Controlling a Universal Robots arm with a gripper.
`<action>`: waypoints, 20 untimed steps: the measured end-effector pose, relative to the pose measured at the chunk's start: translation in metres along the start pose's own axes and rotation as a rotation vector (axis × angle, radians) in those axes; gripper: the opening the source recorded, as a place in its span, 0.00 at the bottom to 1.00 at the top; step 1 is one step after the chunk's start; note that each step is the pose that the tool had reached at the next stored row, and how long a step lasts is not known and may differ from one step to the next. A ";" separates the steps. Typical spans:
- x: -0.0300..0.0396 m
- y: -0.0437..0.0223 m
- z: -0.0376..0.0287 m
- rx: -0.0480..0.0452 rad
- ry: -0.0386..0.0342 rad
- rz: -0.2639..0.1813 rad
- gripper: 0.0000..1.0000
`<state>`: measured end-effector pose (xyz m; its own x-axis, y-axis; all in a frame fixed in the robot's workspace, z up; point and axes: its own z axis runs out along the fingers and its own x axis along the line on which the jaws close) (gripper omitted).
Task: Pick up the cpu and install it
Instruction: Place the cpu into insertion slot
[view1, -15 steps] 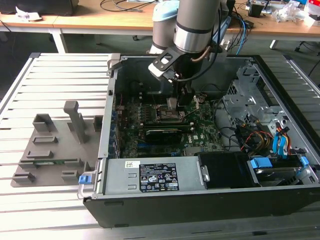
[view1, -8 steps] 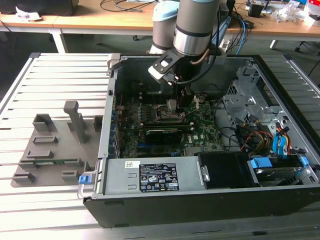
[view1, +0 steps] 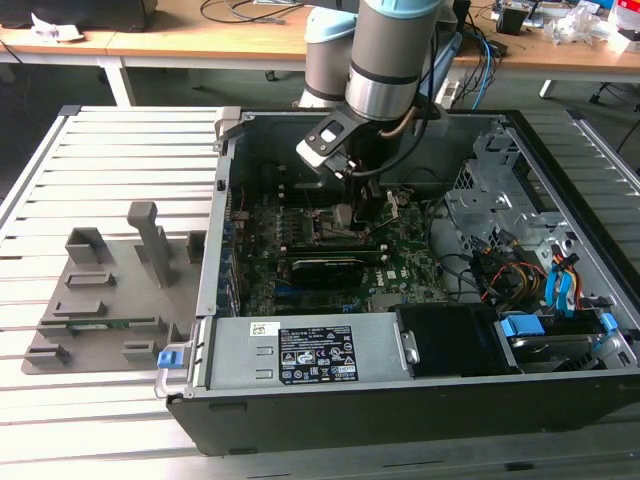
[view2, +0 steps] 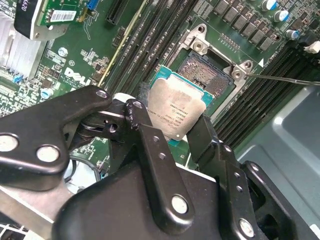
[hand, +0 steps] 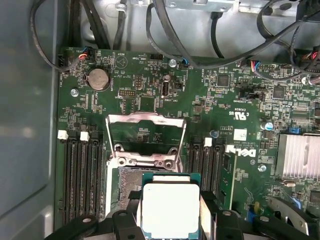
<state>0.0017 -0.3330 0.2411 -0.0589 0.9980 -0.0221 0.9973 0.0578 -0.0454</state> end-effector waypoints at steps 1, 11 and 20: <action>0.0000 0.0001 0.0012 0.0000 0.0000 0.000 0.55; 0.0075 0.0009 0.0113 0.0001 -0.0011 0.000 0.55; 0.0180 -0.0060 0.0182 0.0007 -0.0119 0.001 0.55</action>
<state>-0.0061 -0.3158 0.2227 -0.0585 0.9977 -0.0340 0.9973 0.0569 -0.0461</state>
